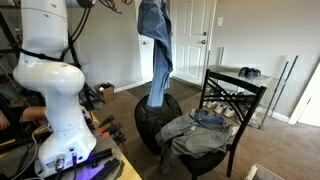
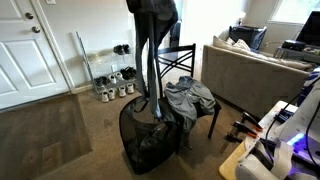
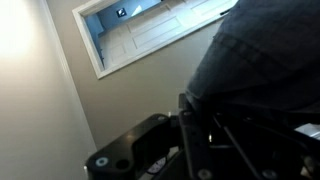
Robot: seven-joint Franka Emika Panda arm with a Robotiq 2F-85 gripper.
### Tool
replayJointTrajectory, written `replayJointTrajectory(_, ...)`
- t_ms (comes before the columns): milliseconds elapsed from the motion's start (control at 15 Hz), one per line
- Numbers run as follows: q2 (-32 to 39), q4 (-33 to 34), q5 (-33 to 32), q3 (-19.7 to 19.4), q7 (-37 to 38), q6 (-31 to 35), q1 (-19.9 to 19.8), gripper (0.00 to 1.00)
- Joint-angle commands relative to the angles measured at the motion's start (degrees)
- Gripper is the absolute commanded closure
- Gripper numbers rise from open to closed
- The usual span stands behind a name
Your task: Put the pair of denim trousers in the laundry basket
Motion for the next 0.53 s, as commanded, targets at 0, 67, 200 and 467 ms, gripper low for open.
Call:
replayJointTrajectory(0,-1.3,-3.3,1.5,-0.5,1.3,6.6,-3.5,0.97)
replayJointTrajectory(67,-2.0,-5.5,2.3,-0.6,2.4,8.3,-4.8,0.97)
replayJointTrajectory(200,-3.1,-8.9,3.6,-0.7,3.8,11.0,-6.8,0.97)
replayJointTrajectory(467,-4.8,-14.8,7.4,-0.8,4.9,17.0,-11.0,0.97)
